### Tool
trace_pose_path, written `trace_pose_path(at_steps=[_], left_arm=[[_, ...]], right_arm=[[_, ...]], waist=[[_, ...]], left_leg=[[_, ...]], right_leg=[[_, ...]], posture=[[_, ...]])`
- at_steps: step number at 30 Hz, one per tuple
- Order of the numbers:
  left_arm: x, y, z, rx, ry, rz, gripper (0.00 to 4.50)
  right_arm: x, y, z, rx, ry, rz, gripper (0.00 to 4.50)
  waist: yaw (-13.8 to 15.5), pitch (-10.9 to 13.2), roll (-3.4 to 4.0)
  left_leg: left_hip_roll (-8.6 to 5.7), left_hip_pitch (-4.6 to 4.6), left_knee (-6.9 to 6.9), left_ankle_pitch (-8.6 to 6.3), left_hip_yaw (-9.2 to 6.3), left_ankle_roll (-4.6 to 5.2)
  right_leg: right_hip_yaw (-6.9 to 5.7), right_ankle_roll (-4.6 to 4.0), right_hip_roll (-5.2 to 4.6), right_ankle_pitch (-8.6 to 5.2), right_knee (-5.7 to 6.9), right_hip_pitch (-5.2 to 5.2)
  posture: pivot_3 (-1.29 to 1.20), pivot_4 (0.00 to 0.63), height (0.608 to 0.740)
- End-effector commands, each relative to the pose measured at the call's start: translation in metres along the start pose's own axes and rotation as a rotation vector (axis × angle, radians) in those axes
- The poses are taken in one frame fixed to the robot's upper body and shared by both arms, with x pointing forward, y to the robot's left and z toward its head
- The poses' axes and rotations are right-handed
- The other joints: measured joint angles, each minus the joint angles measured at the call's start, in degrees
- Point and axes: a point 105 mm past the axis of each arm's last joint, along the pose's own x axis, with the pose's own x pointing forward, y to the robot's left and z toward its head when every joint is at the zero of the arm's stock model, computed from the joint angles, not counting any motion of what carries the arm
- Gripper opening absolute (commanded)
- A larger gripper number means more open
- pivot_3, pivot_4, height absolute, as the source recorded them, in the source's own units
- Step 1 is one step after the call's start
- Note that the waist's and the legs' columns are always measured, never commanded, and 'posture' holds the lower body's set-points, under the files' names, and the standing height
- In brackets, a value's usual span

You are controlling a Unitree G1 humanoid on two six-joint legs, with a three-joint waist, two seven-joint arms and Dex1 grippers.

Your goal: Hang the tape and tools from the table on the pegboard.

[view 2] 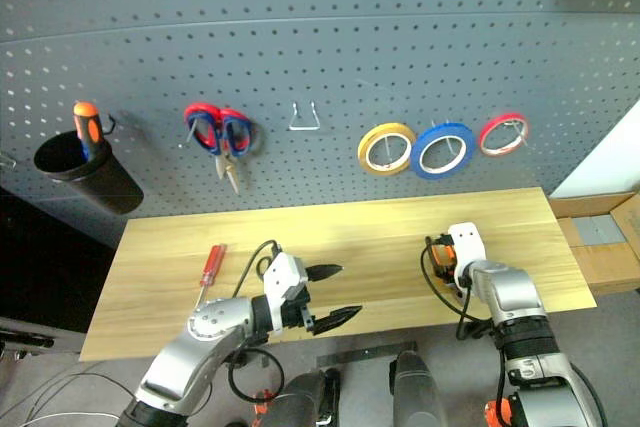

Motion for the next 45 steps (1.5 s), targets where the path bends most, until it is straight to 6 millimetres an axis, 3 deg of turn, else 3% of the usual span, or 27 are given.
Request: trace_pose_path(at_steps=[1, 5, 8, 11, 16, 19, 24, 27, 31, 36, 45], left_arm=[[0.001, 0.002, 0.013, 0.031, -0.045, 0.01, 4.5], [-0.004, 0.016, 0.02, 0.057, -0.081, 0.08, 4.5], [-0.012, 0.035, 0.034, 0.055, -0.192, 0.211, 4.5], [-0.015, 0.044, 0.041, 0.04, -0.25, 0.278, 4.5], [-0.041, 0.06, 0.071, 0.084, -0.45, 0.552, 4.5], [-0.046, 0.062, 0.072, 0.115, -0.473, 0.637, 4.5], [-0.045, 0.064, 0.071, 0.16, -0.49, 0.702, 4.5], [-0.044, 0.066, 0.073, 0.161, -0.515, 0.729, 4.5], [-0.042, 0.068, 0.073, 0.158, -0.525, 0.746, 4.5], [-0.043, 0.066, 0.071, 0.171, -0.512, 0.752, 4.5], [-0.048, 0.068, 0.07, 0.173, -0.502, 0.78, 4.5]], right_arm=[[-0.015, 0.002, 0.015, -0.077, -0.029, 0.018, 2.26], [-0.062, 0.037, 0.046, -0.26, -0.168, 0.23, 2.26], [-0.123, 0.092, 0.069, -0.41, -0.384, 0.58, 2.26], [-0.143, 0.103, 0.08, -0.451, -0.458, 0.654, 2.26], [-0.214, 0.15, 0.15, -0.536, -0.958, 0.895, 2.26], [-0.234, 0.162, 0.189, -0.532, -1.143, 0.885, 2.26], [-0.237, 0.181, 0.239, -0.486, -1.294, 0.771, 2.26], [-0.226, 0.19, 0.258, -0.453, -1.352, 0.67, 2.26], [-0.203, 0.202, 0.268, -0.452, -1.385, 0.566, 2.26], [-0.182, 0.197, 0.276, -0.469, -1.391, 0.455, 2.26], [-0.17, 0.194, 0.284, -0.417, -1.434, 0.379, 2.26]], waist=[[0.2, 0.0, 0.0], [0.7, 0.1, 0.11], [0.7, 0.1, 0.1], [0.9, 0.0, -0.01], [1.0, 0.0, -0.05], [1.3, -0.1, -0.08], [2.5, -0.2, -0.2], [2.7, -0.2, -0.21], [2.6, -0.2, -0.25], [2.6, -0.2, -0.25], [2.7, -0.2, -0.24]], left_leg=[[0.0, -0.01, 0.0, 0.0, -0.01, 0.0], [-0.03, -0.16, -0.02, 0.0, 0.01, 0.0], [0.0, -0.21, -0.06, 0.0, 0.02, -0.01], [0.13, -0.21, -0.07, -0.03, -0.05, -0.05], [0.03, -0.2, 0.04, 0.02, 0.04, -0.14], [0.06, -0.17, 0.0, 0.07, -0.05, -0.23], [0.02, -0.14, -0.07, 0.22, -0.09, -0.5], [0.0, -0.16, -0.07, 0.23, -0.05, -0.52], [-0.02, -0.18, -0.08, 0.25, -0.04, -0.54], [-0.01, -0.18, -0.08, 0.26, -0.04, -0.56], [0.02, -0.16, -0.08, 0.27, -0.05, -0.58]], right_leg=[[0.0, 0.0, 0.0, 0.0, 0.0, -0.01], [0.02, 0.0, -0.01, 0.0, 0.04, -0.22], [-0.02, 0.02, -0.03, 0.0, 0.01, -0.29], [-0.13, 0.03, 0.07, -0.01, -0.03, -0.25], [0.02, 0.07, 0.03, 0.06, -0.06, -0.25], [-0.08, 0.05, 0.06, 0.09, 0.0, -0.25], [-0.11, -0.15, 0.11, 0.21, 0.04, -0.3], [-0.06, -0.19, 0.11, 0.23, 0.06, -0.35], [-0.06, -0.19, 0.24, 0.23, 0.06, -0.39], [-0.04, -0.2, 0.36, 0.24, 0.09, -0.41], [-0.01, -0.23, 0.41, 0.25, 0.14, -0.43]], posture=[[-0.17, 0.279, 0.74], [-0.17, 0.264, 0.74], [-0.16, 0.25, 0.74], [-0.16, 0.238, 0.74], [-0.13, 0.215, 0.74], [-0.12, 0.209, 0.74], [-0.1, 0.193, 0.74], [-0.09, 0.187, 0.74], [-0.08, 0.188, 0.74], [-0.07, 0.194, 0.74], [-0.04, 0.19, 0.74]])
